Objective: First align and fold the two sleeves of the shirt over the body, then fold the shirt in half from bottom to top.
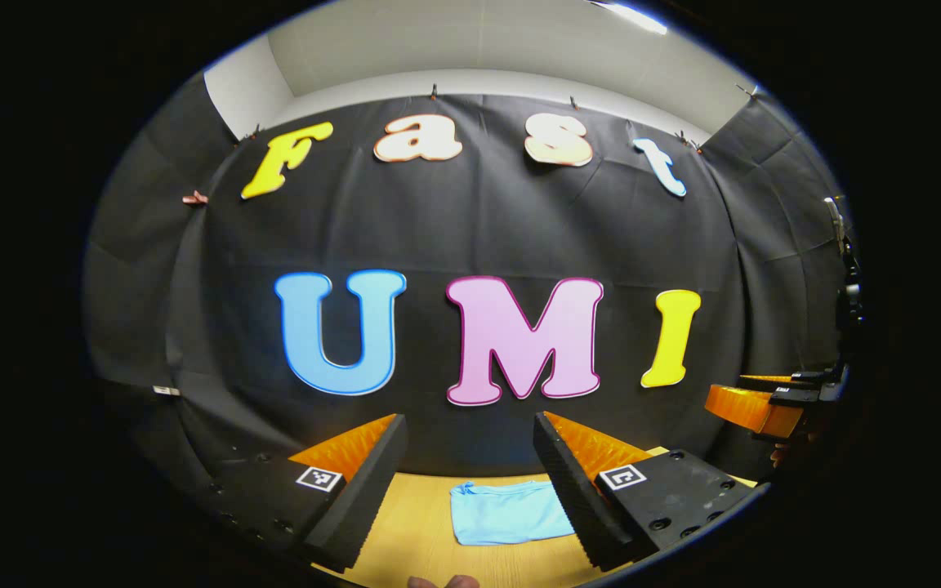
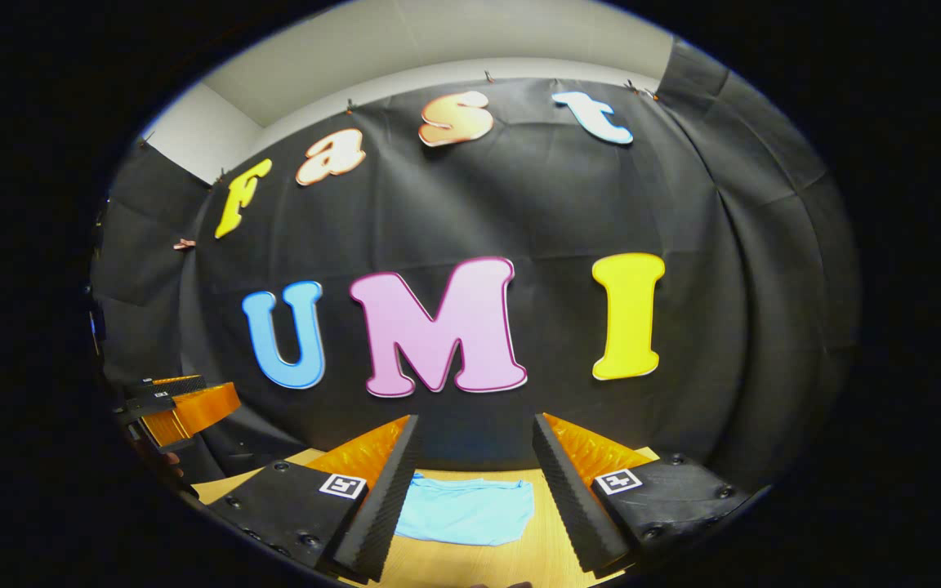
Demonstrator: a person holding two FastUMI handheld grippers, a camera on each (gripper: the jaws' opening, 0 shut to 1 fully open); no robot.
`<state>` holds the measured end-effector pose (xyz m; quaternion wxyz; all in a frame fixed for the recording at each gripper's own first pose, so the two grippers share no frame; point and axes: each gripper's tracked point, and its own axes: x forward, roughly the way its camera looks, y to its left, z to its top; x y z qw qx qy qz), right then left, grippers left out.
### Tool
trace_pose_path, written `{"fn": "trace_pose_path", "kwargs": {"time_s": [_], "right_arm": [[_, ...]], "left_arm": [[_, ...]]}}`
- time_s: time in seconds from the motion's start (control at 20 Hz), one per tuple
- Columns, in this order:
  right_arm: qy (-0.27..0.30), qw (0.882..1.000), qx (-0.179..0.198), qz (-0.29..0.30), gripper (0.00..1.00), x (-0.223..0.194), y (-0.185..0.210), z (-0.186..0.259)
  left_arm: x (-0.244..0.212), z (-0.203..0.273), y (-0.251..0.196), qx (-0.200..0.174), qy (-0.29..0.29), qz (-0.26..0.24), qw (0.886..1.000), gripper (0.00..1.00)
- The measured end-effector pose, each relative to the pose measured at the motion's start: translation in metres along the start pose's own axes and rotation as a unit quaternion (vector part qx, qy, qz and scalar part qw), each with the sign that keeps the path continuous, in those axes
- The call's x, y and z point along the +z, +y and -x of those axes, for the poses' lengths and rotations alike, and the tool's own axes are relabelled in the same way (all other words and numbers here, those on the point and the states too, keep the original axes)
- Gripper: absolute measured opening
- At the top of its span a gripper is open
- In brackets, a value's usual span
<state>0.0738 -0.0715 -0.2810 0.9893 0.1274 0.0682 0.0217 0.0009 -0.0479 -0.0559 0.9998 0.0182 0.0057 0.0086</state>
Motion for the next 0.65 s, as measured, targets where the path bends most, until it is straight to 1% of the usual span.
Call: {"fn": "trace_pose_path", "kwargs": {"time_s": [0.1,0.15,0.2,0.25,0.35,0.4,0.45,0.5,0.55,0.6,0.65], "right_arm": [[-0.008,0.999,0.015,-0.03,0.87,0.009,0.013,0.031],[-0.013,0.999,0.02,-0.034,0.9,0.015,0.024,0.045],[-0.018,0.999,0.016,-0.022,0.94,0.015,0.025,0.054],[-0.029,0.999,0.016,-0.005,0.98,0.027,0.026,0.069],[-0.052,0.998,0.025,0.025,0.97,0.046,0.038,0.101],[-0.063,0.997,0.032,0.034,1.0,0.054,0.045,0.113],[-0.075,0.996,0.036,0.041,0.97,0.062,0.049,0.121],[-0.09,0.994,0.041,0.046,1.0,0.07,0.051,0.127],[-0.101,0.993,0.044,0.051,1.0,0.076,0.053,0.133],[-0.103,0.992,0.049,0.056,0.97,0.075,0.053,0.137],[-0.097,0.992,0.056,0.06,0.96,0.07,0.055,0.139]], "left_arm": [[0.016,0.044,0.004,0.0,-0.009,0.006,1.0,0.98],[0.022,0.063,0.006,0.004,-0.016,0.006,1.0,0.98],[0.029,0.081,0.008,0.008,-0.022,0.005,1.0,0.98],[0.035,0.096,0.009,0.009,-0.031,0.003,0.999,0.99],[0.044,0.12,0.004,0.004,-0.044,0.003,0.999,0.98],[0.048,0.13,0.002,0.0,-0.049,0.004,0.999,0.98],[0.042,0.134,0.0,0.001,-0.05,0.006,0.999,0.98],[0.042,0.141,0.002,0.005,-0.054,0.006,0.999,0.98],[0.045,0.146,0.004,0.013,-0.059,0.006,0.998,0.98],[0.047,0.153,0.004,0.021,-0.062,0.007,0.998,0.98],[0.048,0.159,0.001,0.026,-0.063,0.008,0.998,0.98]]}}
